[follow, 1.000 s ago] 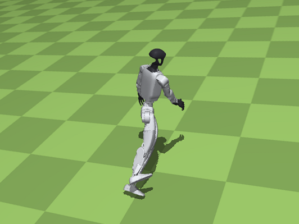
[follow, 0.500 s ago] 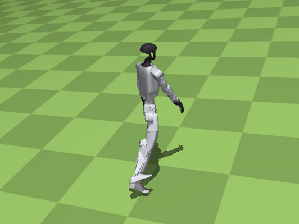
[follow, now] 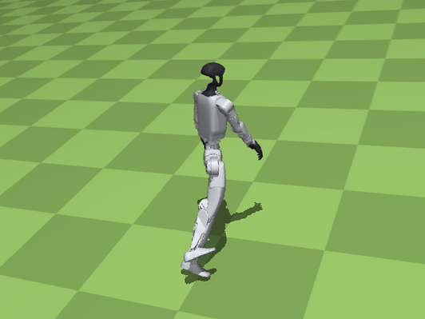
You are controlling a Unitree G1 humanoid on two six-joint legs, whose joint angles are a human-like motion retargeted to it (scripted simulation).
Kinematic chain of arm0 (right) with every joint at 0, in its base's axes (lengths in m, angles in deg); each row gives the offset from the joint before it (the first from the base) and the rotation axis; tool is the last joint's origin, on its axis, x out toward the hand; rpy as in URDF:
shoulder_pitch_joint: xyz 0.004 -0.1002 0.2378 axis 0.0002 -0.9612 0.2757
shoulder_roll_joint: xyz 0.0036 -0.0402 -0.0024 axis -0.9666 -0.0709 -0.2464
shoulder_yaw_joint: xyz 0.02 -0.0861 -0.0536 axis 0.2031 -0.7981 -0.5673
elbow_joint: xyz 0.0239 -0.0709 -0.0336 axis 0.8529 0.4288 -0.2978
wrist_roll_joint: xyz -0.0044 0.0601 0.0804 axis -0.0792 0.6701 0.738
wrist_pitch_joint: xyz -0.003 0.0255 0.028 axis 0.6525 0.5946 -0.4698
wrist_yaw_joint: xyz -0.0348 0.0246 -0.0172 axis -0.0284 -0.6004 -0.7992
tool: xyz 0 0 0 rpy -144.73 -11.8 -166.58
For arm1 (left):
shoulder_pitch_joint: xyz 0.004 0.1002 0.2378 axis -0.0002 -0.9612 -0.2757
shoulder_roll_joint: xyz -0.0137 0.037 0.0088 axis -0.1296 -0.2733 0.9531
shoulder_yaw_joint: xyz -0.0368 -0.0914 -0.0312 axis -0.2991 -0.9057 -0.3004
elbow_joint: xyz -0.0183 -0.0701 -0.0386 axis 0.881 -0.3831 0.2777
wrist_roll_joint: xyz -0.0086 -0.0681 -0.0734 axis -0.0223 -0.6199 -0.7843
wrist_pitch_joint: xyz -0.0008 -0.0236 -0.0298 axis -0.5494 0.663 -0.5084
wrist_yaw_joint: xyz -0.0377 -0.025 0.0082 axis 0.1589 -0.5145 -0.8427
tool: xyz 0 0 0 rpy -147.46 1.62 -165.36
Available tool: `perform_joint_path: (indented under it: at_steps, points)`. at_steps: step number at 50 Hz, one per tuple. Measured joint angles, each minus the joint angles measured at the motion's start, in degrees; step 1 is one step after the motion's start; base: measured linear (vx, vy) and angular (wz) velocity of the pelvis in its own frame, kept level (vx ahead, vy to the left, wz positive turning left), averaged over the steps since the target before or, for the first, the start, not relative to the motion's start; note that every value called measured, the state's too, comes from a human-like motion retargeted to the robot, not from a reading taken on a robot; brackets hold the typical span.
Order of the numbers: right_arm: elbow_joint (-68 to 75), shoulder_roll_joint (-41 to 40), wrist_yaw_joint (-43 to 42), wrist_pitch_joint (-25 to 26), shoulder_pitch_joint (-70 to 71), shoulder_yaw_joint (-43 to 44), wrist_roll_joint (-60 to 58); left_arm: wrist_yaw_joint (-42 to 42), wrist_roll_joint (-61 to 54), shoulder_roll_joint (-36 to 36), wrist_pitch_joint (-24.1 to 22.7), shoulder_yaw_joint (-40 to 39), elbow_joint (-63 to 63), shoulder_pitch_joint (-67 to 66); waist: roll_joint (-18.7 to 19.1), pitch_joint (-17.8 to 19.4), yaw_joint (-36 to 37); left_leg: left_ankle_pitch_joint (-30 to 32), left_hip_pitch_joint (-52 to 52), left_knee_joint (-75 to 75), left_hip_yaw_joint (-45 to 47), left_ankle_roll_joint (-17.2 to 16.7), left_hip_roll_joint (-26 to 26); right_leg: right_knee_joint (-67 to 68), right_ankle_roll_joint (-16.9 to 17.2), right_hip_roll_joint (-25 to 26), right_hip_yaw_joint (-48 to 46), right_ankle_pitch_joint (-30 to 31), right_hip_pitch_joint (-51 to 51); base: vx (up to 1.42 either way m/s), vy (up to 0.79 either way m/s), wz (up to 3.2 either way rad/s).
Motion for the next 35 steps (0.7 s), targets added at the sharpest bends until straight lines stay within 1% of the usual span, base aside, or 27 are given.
perform_joint_path:
  at_steps: [2,5,10,13,15,19,27,30,32,33,35]
  points:
    - [-0.07,0.83,0.43,-0.06,-0.55,0.35,0.04,-0.28,-1.58,0.73,-0.29,-0.43,0.74,0.08,1.85,-0.85,1.94,-0.76,-1.38,1.48,-0.70,0.09,0.00,-0.39,-0.74,0.09,0.86,1.24,-0.03,0.11,0.49,-0.45]
    - [-0.02,2.20,0.99,-0.04,-1.90,1.06,0.22,-0.85,-4.51,1.87,-0.50,-0.86,0.43,0.21,5.13,-3.08,5.92,-1.83,-4.21,4.61,-1.89,0.31,0.00,-1.00,-2.49,0.28,2.85,3.18,-0.19,0.13,0.58,-0.66]
    - [0.12,4.34,1.14,0.36,-4.46,2.79,0.37,-0.49,-8.73,2.81,0.03,-1.05,-2.97,1.14,10.47,-8.97,14.03,-3.46,-9.45,10.55,-4.79,0.91,0.00,-0.74,-5.84,0.73,7.12,4.70,-1.40,0.12,0.61,-0.69]
    - [-0.77,4.72,0.52,0.63,-5.56,5.57,0.38,0.75,-9.96,1.62,0.39,0.32,-4.51,2.28,10.47,-13.20,17.98,-3.49,-12.02,10.36,-5.59,1.13,0.00,0.52,-6.76,0.54,8.69,4.16,-3.63,0.11,0.51,-0.49]
    - [-1.83,5.05,0.07,0.70,-6.22,7.25,0.63,1.34,-10.30,0.93,0.54,1.36,-4.58,2.83,10.47,-15.51,19.40,-3.32,-12.77,9.97,-5.45,1.15,0.00,1.68,-7.05,0.22,8.86,3.29,-4.78,0.09,0.39,-0.22]
    - [-4.20,4.79,-0.56,0.63,-6.93,9.03,1.47,2.11,-11.17,-1.07,0.43,2.87,-3.18,4.07,10.47,-18.32,21.46,-4.17,-14.13,10.03,-5.79,1.43,0.00,3.11,-7.33,0.08,10.02,2.51,-6.18,0.07,0.27,-0.14]
    - [-6.49,3.26,-0.88,0.50,-6.73,7.42,2.50,3.35,-12.54,-3.81,0.01,2.30,-0.89,7.54,10.47,-18.47,21.34,-6.75,-15.33,13.69,-5.91,1.81,0.00,4.04,-7.89,0.25,11.05,1.93,-6.37,0.02,0.02,-0.01]
    - [-6.75,2.86,-1.39,0.26,-6.28,5.79,3.01,4.91,-13.21,-3.82,-0.50,0.89,-0.19,8.73,10.47,-16.57,19.57,-4.49,-12.57,7.40,-7.07,1.91,0.00,3.01,-7.31,0.47,10.45,2.25,-5.42,-0.02,-0.17,0.15]
    - [-6.68,2.80,-1.63,0.24,-6.48,5.35,3.28,5.16,-13.17,-3.51,-0.62,0.61,0.13,8.57,10.47,-15.57,18.68,-5.45,-12.51,10.41,-6.43,1.78,0.00,2.60,-7.21,0.70,10.31,2.30,-4.76,-0.03,-0.26,0.17]
    - [-6.58,2.77,-1.82,0.22,-6.29,4.97,3.44,5.52,-13.16,-3.32,-0.67,0.25,0.27,8.65,10.47,-14.65,17.64,-4.79,-11.55,8.30,-6.70,1.75,0.00,2.39,-6.94,0.67,9.85,2.34,-4.37,-0.04,-0.31,0.30]
    - [-6.29,2.97,-2.17,0.27,-6.48,4.25,3.83,5.75,-13.07,-2.57,-0.67,-0.14,0.56,8.23,10.47,-13.13,15.80,-4.60,-10.62,9.40,-6.51,1.72,0.00,2.18,-6.70,0.53,8.83,2.19,-3.54,-0.05,-0.38,0.38]
